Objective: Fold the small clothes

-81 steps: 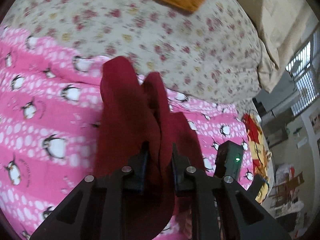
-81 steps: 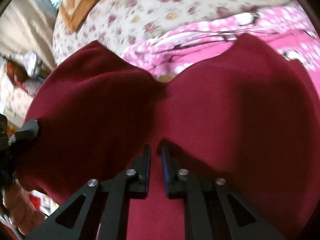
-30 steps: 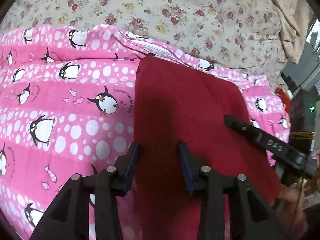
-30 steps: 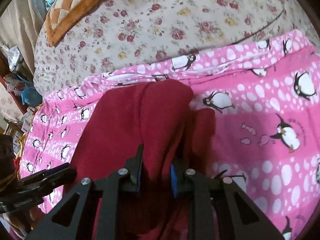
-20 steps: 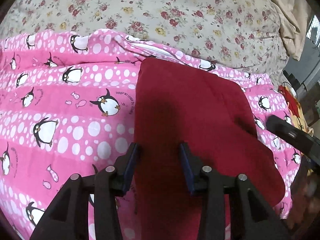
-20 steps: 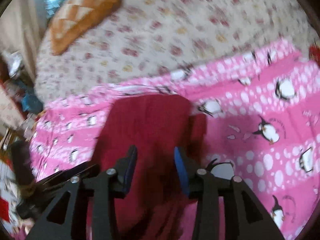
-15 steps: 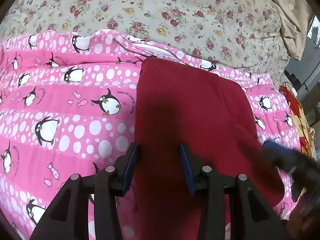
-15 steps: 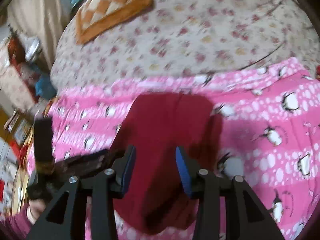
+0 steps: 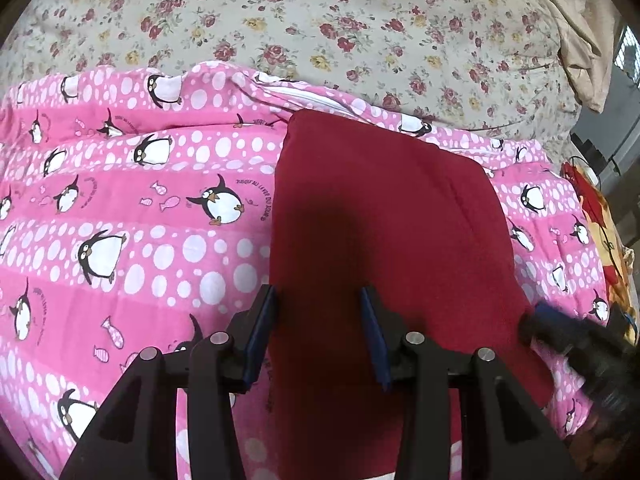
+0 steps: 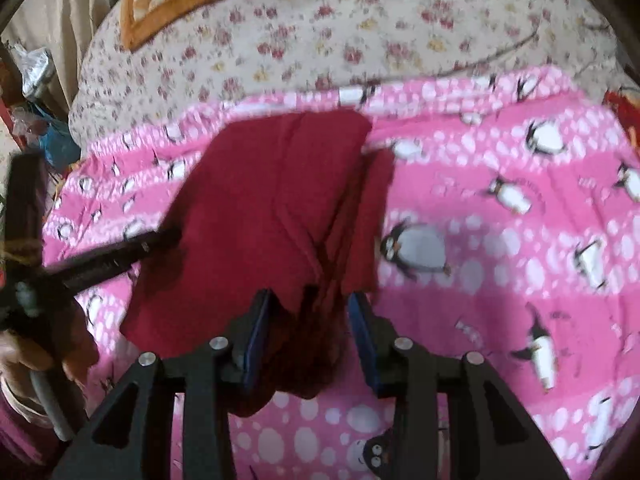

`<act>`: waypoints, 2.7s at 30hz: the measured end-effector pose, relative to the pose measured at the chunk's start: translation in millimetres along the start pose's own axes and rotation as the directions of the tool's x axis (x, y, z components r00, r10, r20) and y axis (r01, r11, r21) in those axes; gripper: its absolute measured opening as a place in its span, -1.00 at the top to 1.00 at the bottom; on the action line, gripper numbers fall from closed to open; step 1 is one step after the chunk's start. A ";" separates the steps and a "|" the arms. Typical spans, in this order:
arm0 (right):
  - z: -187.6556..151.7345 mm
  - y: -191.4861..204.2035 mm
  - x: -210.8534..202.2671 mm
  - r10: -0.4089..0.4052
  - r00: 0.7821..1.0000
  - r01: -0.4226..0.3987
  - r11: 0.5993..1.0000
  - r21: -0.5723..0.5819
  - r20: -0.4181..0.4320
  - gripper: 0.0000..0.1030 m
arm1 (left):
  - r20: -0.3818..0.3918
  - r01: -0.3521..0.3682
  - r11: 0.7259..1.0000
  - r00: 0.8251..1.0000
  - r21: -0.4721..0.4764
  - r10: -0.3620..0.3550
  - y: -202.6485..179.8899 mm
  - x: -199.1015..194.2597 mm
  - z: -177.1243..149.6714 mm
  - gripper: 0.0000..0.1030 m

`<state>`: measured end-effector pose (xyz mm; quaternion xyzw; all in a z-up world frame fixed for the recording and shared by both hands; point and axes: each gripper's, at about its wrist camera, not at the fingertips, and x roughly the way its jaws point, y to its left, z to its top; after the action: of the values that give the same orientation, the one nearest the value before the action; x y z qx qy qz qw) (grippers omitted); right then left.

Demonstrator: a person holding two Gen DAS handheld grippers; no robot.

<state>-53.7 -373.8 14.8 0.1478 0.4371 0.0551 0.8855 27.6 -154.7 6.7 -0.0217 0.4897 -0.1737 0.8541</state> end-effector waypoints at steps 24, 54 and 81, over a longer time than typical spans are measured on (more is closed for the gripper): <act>39.9 -5.8 47.5 -0.156 0.987 0.156 0.988 -0.011 0.032 0.61 | -0.022 0.049 0.996 0.998 -0.071 -0.051 10.4 8.1 0.8 0.22; 42.8 -11.0 49.9 0.215 0.976 -0.217 0.968 0.122 0.026 0.17 | -0.085 0.296 0.944 0.947 -0.143 -0.309 24.7 1.3 9.1 0.62; -65.9 116.6 -78.4 0.148 0.989 -0.138 0.962 -0.237 0.025 -0.09 | 0.097 -0.072 0.993 0.992 -0.097 0.081 55.5 -99.6 -100.2 0.31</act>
<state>-150.1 -266.8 72.5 0.0746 0.3966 0.1672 0.8995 -87.5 -57.6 25.7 -0.0515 0.4539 -0.1165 0.8819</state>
